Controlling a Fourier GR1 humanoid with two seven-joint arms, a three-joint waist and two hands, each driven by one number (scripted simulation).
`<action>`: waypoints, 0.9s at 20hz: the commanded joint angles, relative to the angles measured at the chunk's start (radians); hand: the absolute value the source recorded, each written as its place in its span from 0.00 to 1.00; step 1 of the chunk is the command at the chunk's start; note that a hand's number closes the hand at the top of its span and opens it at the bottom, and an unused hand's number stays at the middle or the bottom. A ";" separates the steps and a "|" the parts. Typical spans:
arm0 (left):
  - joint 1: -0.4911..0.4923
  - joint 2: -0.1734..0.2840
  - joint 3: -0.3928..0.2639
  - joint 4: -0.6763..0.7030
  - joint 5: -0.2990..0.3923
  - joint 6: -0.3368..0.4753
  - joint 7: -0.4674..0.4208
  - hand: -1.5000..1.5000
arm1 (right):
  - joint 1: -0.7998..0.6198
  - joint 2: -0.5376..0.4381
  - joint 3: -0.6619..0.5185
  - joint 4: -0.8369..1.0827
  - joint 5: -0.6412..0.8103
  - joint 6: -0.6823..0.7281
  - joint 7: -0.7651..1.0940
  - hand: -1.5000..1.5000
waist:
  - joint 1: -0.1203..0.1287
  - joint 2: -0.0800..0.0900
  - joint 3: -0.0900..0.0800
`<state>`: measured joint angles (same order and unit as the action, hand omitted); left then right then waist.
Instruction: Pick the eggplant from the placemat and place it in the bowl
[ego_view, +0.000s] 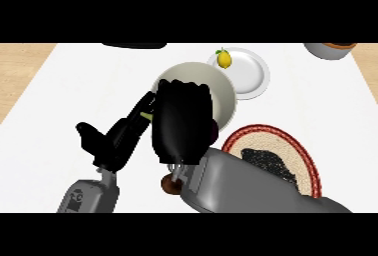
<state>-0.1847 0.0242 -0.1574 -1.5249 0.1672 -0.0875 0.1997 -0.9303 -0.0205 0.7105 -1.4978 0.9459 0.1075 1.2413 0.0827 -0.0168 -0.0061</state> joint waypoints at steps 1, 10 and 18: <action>0.023 -0.005 -0.009 0.000 -0.004 0.002 0.000 0.50 | -0.124 0.019 -0.050 0.050 -0.017 0.015 0.246 1.00 | 0.001 0.000 0.000; 0.010 0.009 0.015 -0.026 0.021 -0.008 0.019 0.50 | -0.264 0.020 -0.144 0.235 -0.033 -0.047 0.246 1.00 | -0.015 0.011 0.002; 0.008 0.001 0.023 -0.026 0.000 0.014 -0.009 0.50 | -0.311 0.020 -0.233 0.438 -0.014 -0.181 0.119 1.00 | -0.043 0.022 0.005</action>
<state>-0.1791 0.0342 -0.1408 -1.5406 0.1682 -0.0878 0.1961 -1.2129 -0.0147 0.5197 -1.1393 0.9212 0.0160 1.2158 0.0594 0.0039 -0.0028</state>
